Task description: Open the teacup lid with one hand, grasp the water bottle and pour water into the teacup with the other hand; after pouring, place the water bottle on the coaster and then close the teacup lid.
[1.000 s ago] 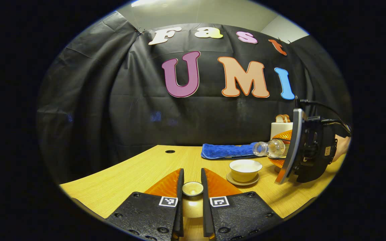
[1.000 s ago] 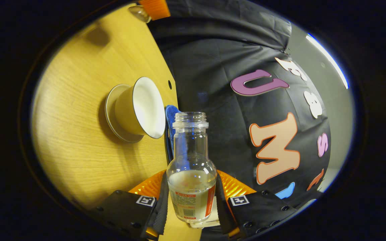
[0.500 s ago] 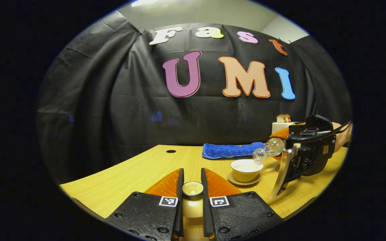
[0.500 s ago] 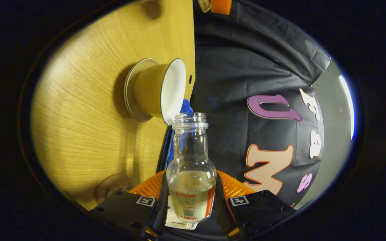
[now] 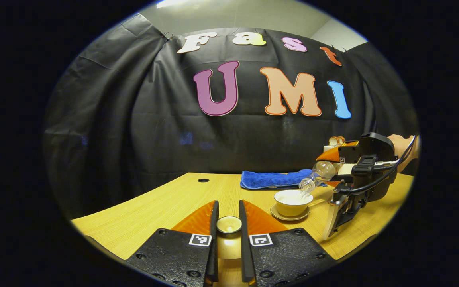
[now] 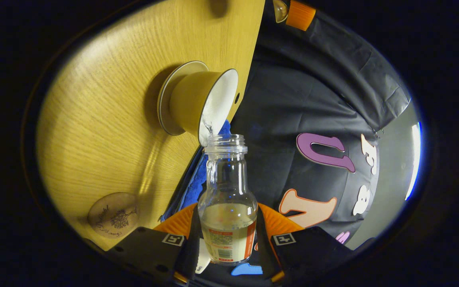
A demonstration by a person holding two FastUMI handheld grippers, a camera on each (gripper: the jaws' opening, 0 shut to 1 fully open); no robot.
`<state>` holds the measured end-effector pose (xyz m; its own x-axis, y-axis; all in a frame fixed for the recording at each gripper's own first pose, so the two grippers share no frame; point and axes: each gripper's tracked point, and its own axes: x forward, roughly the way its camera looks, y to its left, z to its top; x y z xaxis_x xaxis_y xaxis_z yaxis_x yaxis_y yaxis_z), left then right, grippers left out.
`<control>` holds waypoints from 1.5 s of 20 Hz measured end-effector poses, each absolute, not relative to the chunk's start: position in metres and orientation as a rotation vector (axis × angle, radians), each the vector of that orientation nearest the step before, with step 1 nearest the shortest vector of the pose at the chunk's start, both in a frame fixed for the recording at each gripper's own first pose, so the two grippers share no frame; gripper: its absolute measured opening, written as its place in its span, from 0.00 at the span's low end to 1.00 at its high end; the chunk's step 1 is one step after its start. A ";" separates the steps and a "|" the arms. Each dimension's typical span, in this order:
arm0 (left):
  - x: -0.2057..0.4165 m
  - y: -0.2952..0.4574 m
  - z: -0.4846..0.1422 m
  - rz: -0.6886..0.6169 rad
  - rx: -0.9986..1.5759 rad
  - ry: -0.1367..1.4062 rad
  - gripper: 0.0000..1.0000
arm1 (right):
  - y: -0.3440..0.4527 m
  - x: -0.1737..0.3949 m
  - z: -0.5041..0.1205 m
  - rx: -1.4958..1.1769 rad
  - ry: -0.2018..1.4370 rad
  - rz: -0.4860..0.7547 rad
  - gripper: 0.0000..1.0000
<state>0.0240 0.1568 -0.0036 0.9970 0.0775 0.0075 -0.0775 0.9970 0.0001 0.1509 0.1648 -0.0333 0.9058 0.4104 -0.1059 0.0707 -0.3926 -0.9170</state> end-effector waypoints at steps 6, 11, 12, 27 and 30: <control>0.024 0.157 -0.004 0.078 0.001 -0.008 0.20 | 0.169 0.139 -0.036 -2.010 -0.395 0.412 0.65; 0.023 0.157 -0.003 0.077 0.001 -0.007 0.20 | 0.175 0.135 -0.034 -2.012 -0.399 0.431 0.64; 0.023 0.157 -0.003 0.077 0.001 -0.008 0.20 | 0.175 0.136 -0.033 -2.015 -0.401 0.432 0.64; 0.026 0.157 -0.004 0.077 -0.001 -0.006 0.20 | 0.175 0.139 -0.028 -1.792 -0.282 0.487 0.65; 0.024 0.158 -0.004 0.077 -0.001 -0.006 0.20 | 0.168 0.144 -0.032 -1.615 -0.161 0.518 0.63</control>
